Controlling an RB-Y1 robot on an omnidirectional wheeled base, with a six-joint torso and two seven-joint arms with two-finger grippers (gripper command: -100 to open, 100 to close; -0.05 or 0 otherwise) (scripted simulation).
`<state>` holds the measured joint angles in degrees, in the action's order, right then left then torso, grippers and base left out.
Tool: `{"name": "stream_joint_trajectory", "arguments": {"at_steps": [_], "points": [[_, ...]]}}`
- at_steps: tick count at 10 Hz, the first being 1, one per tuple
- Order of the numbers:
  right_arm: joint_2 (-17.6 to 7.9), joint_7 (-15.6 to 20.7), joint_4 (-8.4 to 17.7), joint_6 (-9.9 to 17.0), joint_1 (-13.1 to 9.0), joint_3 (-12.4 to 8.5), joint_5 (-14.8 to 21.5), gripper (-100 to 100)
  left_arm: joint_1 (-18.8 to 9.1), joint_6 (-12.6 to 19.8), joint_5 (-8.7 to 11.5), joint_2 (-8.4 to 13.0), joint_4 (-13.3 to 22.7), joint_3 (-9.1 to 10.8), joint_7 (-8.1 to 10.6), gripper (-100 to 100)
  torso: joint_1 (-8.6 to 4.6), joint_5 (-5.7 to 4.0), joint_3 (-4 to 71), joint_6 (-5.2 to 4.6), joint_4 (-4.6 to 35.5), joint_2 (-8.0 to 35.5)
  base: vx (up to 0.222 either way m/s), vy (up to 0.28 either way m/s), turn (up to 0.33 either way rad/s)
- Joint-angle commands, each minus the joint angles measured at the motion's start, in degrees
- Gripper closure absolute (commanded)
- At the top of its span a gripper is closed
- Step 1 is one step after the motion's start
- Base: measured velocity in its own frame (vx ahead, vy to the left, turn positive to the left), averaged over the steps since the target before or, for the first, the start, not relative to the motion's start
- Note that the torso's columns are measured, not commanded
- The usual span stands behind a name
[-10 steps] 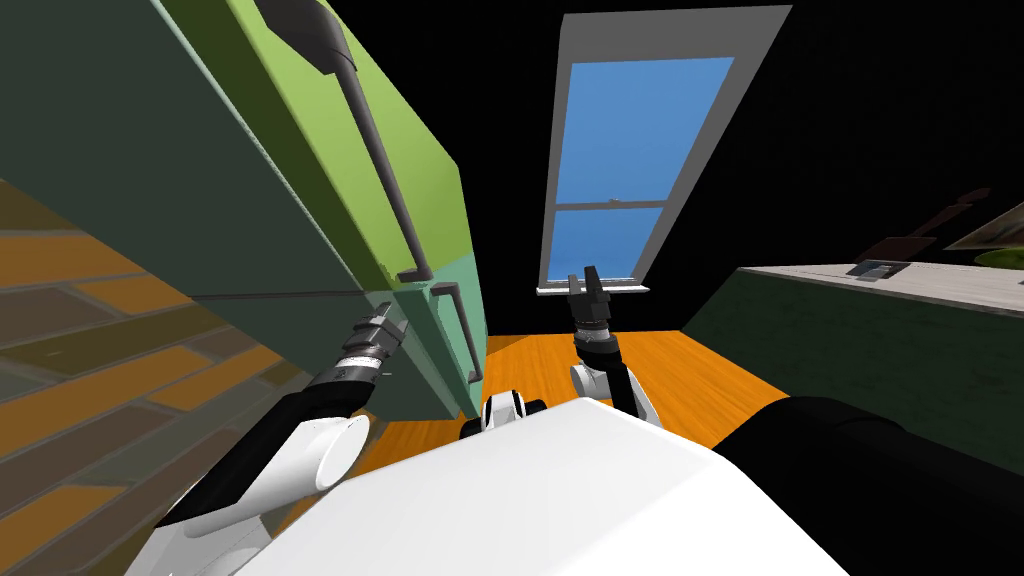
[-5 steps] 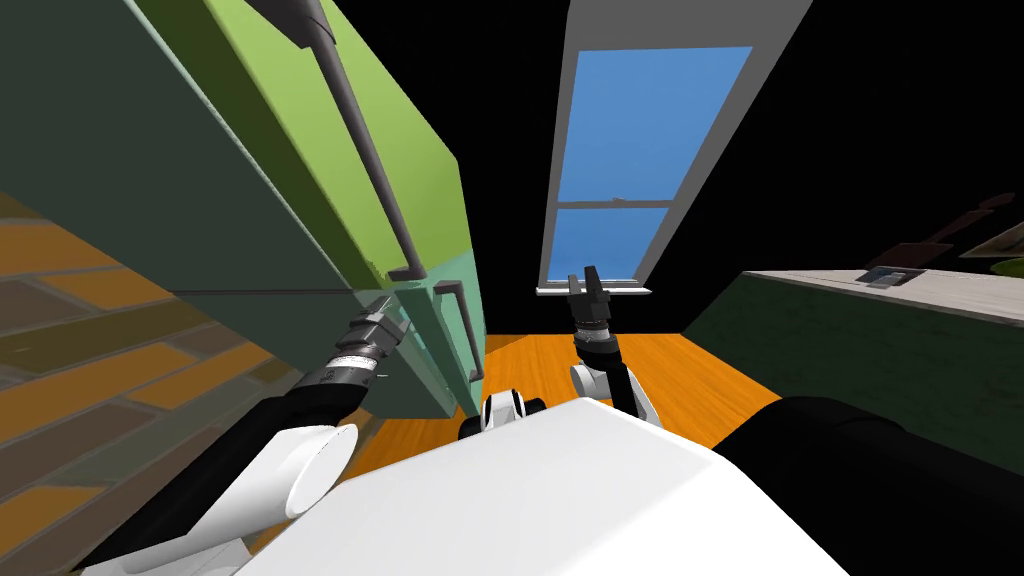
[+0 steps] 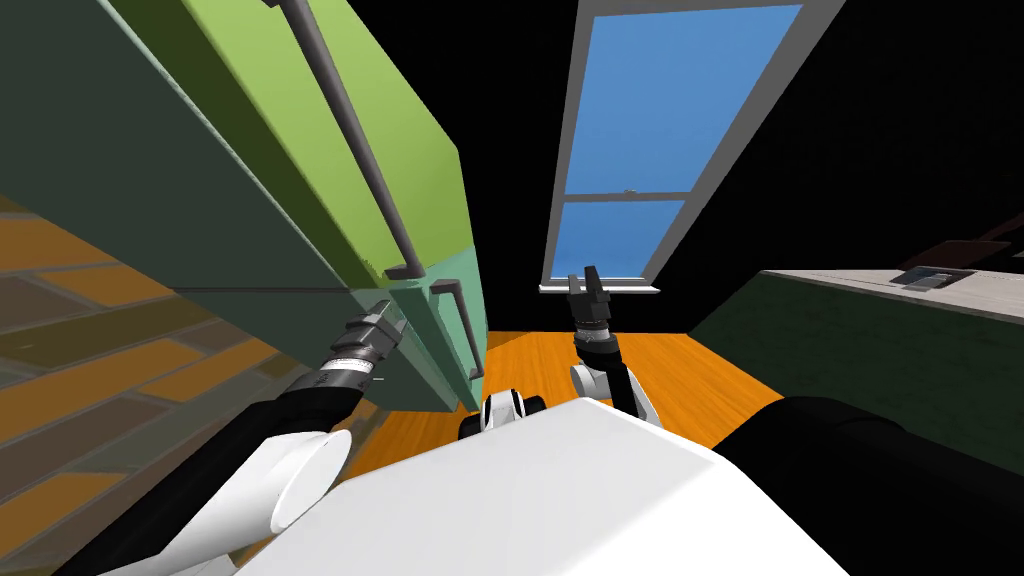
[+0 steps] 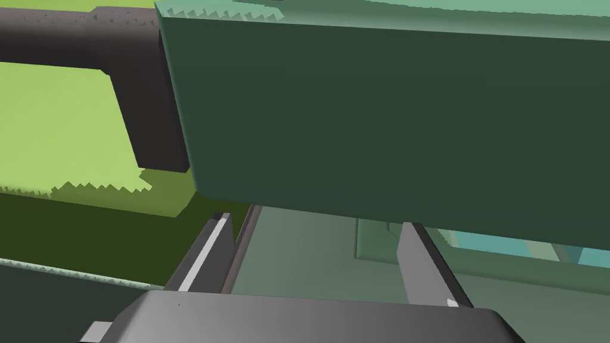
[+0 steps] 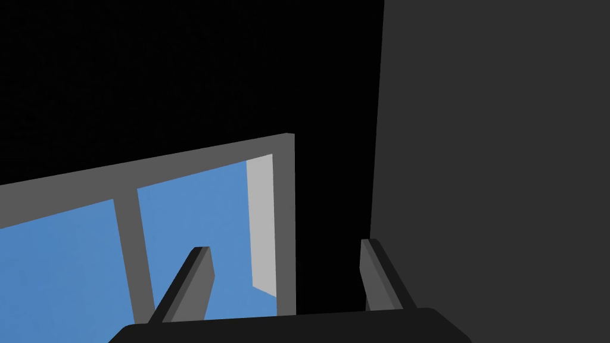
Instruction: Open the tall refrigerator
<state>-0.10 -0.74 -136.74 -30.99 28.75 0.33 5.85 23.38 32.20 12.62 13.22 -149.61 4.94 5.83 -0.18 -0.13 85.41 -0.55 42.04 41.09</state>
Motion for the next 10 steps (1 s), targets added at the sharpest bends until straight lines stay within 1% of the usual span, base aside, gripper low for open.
{"name": "stream_joint_trajectory", "arguments": {"at_steps": [1, 2, 4, 5, 6, 8, 9, 10], "points": [[0.0, 0.0, 0.0, 0.0, 0.0, 0.0, 0.0, 0, -0.2, 0.3, -0.9, -1.0, 0.0, 1.87, 0.41, 100, -0.57, -0.25, -0.2, 0.10, 0.2, 0.3, 0.038, -0.287, 0.195], [0.0, 0.0, 0.0, 0.0, 0.0, 0.0, 0.0, 0, -0.2, 0.3, -0.9, -1.0, 0.0, 1.87, 0.41, 100, -1.13, -0.52, -0.3, -0.03, 0.4, 0.5, 0.001, -0.260, 0.085], [0.0, 0.0, 0.0, 0.0, 0.0, 0.0, 0.0, 0, -0.3, 0.6, -1.8, -1.9, 0.0, 3.74, 0.83, 100, -1.00, -0.58, -0.2, -0.27, 0.5, 0.4, 0.058, -0.329, 0.105], [0.0, 0.0, 0.0, 0.0, 0.0, 0.0, 0.0, 0, -0.3, 0.6, -1.8, -1.9, 0.0, 3.74, 0.83, 100, -0.87, -0.55, 0.0, -0.22, 0.3, 0.1, 0.036, -0.277, 0.087], [0.0, 0.0, 0.0, 0.0, 0.0, 0.0, 0.0, 0, -0.4, 0.8, -2.2, -2.4, 0.0, 4.68, 1.04, 100, -0.43, -0.42, 0.1, -0.37, 0.3, 0.0, 0.023, -0.300, 0.057], [0.0, 0.0, 0.0, 0.0, 0.0, 0.0, 0.0, 0, -0.6, 1.1, -3.1, -3.4, -0.1, 6.55, 1.45, 100, -0.45, -0.39, 0.1, -0.14, 0.3, 0.1, 0.023, -0.346, 0.140], [0.0, 0.0, 0.0, 0.0, 0.0, 0.0, 0.0, 0, -0.6, 1.1, -3.1, -3.4, -0.1, 6.55, 1.45, 100, -0.45, -0.40, -0.1, -0.12, 0.4, 0.2, 0.026, -0.278, 0.066], [0.0, 0.0, 0.0, 0.0, 0.0, 0.0, 0.0, 0, -0.7, 1.3, -3.5, -3.9, -0.1, 7.48, 1.66, 100, -0.19, -0.36, -0.1, -0.22, 0.4, 0.2, 0.015, -0.281, 0.057]]}}
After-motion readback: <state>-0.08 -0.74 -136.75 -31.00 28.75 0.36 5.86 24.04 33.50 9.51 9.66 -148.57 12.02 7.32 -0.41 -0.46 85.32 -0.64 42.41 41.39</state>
